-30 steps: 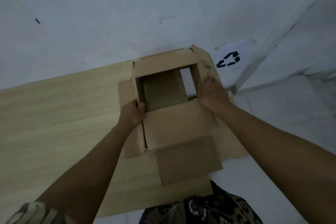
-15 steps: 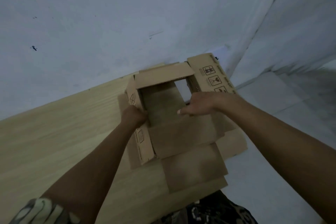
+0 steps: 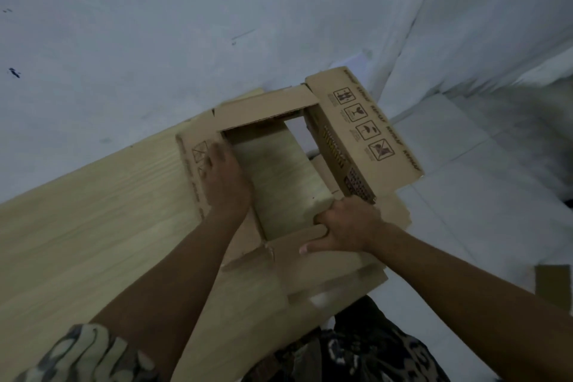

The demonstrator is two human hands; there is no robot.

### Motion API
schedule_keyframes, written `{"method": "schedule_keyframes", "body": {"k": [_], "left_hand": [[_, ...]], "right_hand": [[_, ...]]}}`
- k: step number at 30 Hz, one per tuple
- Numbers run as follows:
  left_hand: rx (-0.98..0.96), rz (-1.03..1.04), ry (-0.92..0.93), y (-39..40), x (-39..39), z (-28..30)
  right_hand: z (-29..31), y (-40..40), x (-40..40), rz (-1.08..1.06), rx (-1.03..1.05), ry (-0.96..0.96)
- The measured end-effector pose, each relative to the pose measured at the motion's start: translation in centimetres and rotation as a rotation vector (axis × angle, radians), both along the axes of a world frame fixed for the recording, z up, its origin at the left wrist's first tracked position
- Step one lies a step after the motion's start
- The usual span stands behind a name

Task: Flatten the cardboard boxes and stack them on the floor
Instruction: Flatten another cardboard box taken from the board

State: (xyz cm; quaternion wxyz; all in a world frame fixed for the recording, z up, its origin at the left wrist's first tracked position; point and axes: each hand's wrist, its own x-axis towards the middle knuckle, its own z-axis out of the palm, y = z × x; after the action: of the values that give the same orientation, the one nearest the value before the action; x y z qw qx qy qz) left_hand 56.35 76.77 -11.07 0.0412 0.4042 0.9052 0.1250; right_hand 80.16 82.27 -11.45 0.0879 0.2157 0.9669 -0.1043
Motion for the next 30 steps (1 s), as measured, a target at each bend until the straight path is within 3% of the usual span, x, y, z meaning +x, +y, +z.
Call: {"method": "schedule_keyframes", "body": {"k": [2, 5, 11, 15, 20, 26, 30], "left_hand": [[0.124, -0.233, 0.140, 0.5, 0.0, -0.2], [0.130, -0.479, 0.164, 2.4, -0.9, -0.6], [0.160, -0.434, 0.275, 8.5, -3.6, 0.6], [0.001, -0.395, 0.332, 12.7, -6.2, 1.0], [-0.221, -0.333, 0.204, 15.4, -8.5, -0.6], [-0.146, -0.396, 0.170, 15.3, -9.5, -1.6], [-0.134, -0.415, 0.115, 14.6, -9.7, -0.7]], "right_hand": [[-0.6, 0.1, 0.1, 0.015, 0.087, 0.106], [-0.9, 0.4, 0.0, 0.028, 0.136, 0.146], [-1.5, 0.7, 0.1, -0.036, 0.091, 0.161], [-1.6, 1.1, 0.1, -0.049, 0.104, 0.182], [-2.2, 1.1, 0.0, -0.044, 0.084, 0.225], [-2.3, 1.1, -0.3, -0.035, 0.131, 0.174], [-0.9, 0.7, -0.3, -0.086, 0.018, 0.151]]}}
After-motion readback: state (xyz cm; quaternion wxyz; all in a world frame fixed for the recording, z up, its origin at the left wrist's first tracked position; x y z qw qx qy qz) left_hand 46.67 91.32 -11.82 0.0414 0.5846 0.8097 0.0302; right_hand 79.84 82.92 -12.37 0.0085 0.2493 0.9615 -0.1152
